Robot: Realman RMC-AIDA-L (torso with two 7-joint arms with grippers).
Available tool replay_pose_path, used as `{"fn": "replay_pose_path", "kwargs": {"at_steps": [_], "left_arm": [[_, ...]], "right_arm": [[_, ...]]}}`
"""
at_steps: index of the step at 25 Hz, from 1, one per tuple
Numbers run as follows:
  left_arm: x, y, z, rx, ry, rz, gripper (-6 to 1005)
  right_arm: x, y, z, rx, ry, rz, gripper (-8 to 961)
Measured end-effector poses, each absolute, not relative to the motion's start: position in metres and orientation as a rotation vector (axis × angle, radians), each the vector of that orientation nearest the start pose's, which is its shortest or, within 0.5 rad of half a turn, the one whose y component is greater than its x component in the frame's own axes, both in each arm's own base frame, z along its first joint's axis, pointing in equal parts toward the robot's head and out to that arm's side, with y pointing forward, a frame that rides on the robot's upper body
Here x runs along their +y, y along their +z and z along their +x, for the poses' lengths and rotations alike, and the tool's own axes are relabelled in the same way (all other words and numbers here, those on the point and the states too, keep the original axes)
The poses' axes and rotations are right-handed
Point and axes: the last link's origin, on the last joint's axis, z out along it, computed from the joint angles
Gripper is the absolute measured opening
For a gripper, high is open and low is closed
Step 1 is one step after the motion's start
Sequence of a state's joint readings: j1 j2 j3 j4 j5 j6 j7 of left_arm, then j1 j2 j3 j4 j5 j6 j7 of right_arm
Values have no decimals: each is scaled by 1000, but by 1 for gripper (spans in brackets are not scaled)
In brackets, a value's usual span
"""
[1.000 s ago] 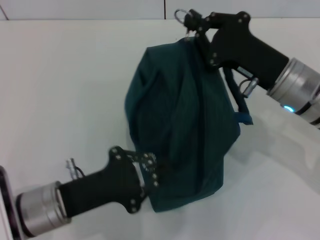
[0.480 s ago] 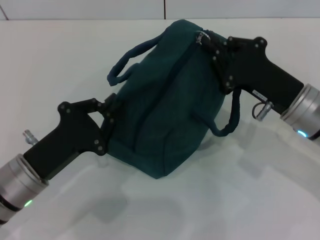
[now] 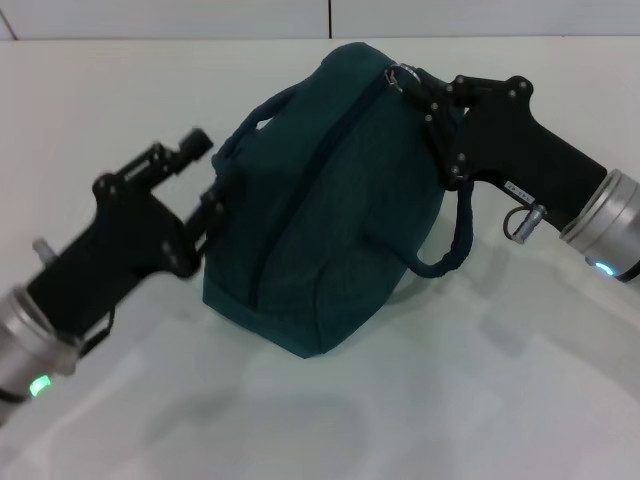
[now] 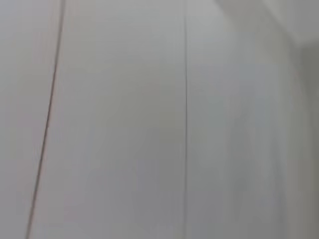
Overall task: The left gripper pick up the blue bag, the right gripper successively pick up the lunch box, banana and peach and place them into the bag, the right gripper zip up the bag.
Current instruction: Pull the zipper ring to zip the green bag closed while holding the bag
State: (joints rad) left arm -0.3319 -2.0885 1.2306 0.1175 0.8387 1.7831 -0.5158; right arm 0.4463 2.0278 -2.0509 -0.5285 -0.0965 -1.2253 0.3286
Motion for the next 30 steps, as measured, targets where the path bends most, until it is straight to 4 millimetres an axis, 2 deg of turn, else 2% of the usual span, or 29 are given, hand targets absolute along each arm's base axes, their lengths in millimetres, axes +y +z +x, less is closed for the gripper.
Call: {"fn": "replay_pose_path", "kwargs": {"at_steps": [5, 8, 13, 18, 23, 30], "left_arm": [[280, 2, -253, -417, -1490, -2181, 372], [307, 15, -238, -522, -1505, -2312, 490], [345, 19, -212, -641, -1340, -2531, 690], [367, 13, -198, -726, -1098, -2609, 879], [371, 5, -190, -742, -987, -2650, 878], [371, 0, -190, -745, -958, -2645, 875]], "right_arm": [[327, -54, 191, -11, 1106, -2174, 14], [326, -54, 191, -16, 1115, -2174, 14], [322, -52, 195, -22, 1133, -2171, 14], [319, -50, 197, -30, 1153, -2168, 15], [318, -49, 199, -28, 1155, -2165, 15], [318, -48, 200, -24, 1153, -2159, 15]]}}
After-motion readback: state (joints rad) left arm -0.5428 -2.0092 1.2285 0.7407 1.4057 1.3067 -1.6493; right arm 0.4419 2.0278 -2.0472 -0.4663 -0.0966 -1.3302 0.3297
